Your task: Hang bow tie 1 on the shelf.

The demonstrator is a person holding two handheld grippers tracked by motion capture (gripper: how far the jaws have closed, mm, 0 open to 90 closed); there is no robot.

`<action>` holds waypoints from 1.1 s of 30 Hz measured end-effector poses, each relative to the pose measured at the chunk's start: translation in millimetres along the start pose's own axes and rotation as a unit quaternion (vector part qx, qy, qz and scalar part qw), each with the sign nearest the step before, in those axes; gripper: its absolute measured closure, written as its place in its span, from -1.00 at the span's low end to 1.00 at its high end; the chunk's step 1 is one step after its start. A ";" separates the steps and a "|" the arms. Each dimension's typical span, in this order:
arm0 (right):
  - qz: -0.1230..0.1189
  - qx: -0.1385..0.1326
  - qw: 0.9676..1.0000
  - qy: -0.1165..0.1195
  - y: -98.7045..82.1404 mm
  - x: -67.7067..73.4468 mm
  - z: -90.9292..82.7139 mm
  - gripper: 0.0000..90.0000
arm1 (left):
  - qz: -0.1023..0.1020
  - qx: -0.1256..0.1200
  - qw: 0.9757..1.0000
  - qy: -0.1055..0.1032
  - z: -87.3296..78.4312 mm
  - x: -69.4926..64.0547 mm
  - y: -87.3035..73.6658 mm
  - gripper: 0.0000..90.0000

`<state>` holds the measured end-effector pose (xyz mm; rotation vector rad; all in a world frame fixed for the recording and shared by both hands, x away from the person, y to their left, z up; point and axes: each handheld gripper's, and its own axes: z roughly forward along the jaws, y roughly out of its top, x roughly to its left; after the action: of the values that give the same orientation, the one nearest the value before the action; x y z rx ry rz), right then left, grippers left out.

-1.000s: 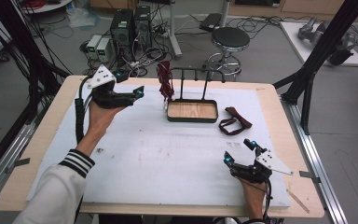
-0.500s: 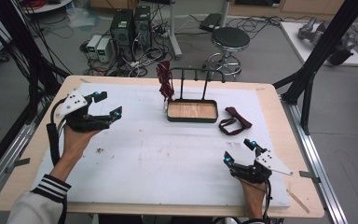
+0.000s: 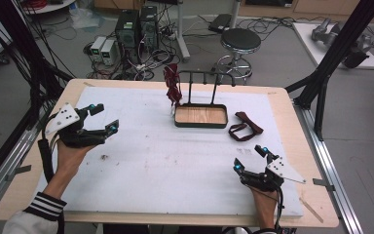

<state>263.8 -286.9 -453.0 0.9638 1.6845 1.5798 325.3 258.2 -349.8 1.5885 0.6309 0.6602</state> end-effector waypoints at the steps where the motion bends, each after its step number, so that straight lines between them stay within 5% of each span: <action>1: 0.000 0.000 1.000 -0.001 0.0 0.1 0.0 -0.83 | -0.001 -0.001 1.000 -0.001 -2.8 -0.7 -2.3 -0.54; 9: 0.001 -0.003 1.000 -0.002 0.0 0.0 -0.3 -0.83 | -0.008 -0.020 1.000 -0.010 -24.0 -3.6 -28.4 -0.55; 21: 0.000 -0.007 1.000 -0.004 -0.2 0.1 -1.0 -0.83 | -0.013 -0.049 0.999 -0.019 -34.3 -11.6 -63.9 -0.56; 33: 0.002 -0.008 1.000 -0.004 -0.2 -0.2 -1.4 -0.83 | -0.023 -0.047 0.999 -0.015 -34.6 -6.6 -71.0 -0.56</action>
<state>262.7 -287.8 -453.1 0.9658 1.6624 1.5878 293.7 284.8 -417.5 1.4894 0.6044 0.6225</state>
